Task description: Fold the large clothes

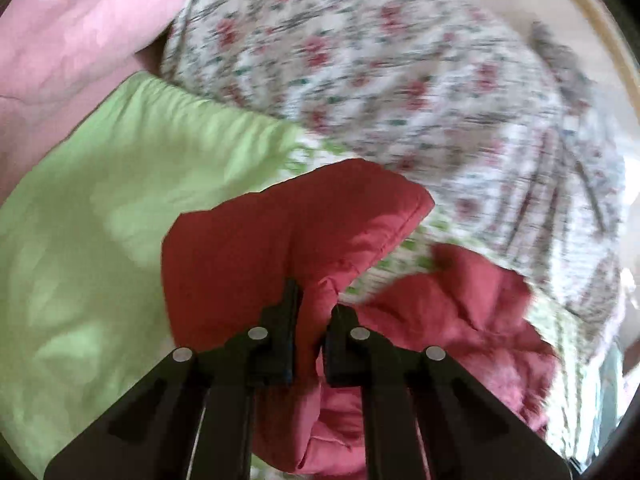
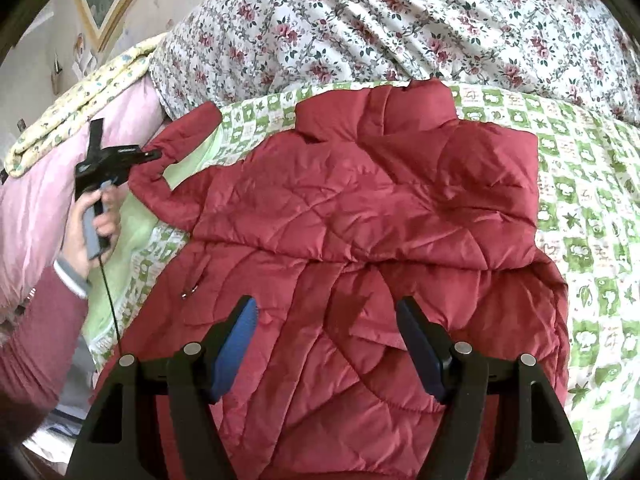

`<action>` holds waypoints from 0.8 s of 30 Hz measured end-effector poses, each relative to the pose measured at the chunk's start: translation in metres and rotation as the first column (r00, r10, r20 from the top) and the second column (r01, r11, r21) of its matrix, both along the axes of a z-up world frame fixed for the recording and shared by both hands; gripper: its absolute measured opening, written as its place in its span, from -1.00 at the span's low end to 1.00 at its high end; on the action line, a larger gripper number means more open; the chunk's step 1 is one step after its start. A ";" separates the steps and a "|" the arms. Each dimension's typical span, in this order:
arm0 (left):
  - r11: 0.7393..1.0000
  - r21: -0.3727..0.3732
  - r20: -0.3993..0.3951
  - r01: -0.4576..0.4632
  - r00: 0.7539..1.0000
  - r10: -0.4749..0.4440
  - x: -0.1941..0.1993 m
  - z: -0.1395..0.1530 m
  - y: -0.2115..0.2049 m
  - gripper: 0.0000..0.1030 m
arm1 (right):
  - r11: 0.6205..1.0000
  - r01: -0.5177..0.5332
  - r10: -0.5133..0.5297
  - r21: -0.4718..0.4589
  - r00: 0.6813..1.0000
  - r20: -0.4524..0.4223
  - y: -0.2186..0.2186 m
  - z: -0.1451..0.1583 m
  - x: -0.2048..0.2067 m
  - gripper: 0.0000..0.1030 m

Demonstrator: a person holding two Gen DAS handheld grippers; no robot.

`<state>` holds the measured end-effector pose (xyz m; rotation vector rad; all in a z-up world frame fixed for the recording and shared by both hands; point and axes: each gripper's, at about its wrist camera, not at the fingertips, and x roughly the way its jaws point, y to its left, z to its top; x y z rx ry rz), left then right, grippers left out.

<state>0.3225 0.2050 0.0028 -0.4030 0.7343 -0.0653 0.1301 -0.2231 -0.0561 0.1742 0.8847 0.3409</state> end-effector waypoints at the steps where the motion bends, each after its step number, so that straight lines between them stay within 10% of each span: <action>1: 1.000 -0.015 0.019 0.024 1.000 -0.023 -0.007 0.004 -0.006 -0.86 | 1.000 0.003 -0.003 0.002 1.000 -0.002 -0.001 0.000 0.000 0.43; 12: 0.962 -0.063 0.119 0.266 0.959 -0.257 -0.047 0.030 -0.110 -0.87 | 0.999 0.037 -0.037 -0.003 0.999 -0.015 -0.011 -0.004 -0.001 0.43; 24: 0.899 -0.016 0.019 0.438 0.899 -0.438 -0.054 -0.010 -0.208 -0.87 | 0.992 0.111 -0.109 0.053 0.993 -0.036 -0.045 -0.007 0.008 0.43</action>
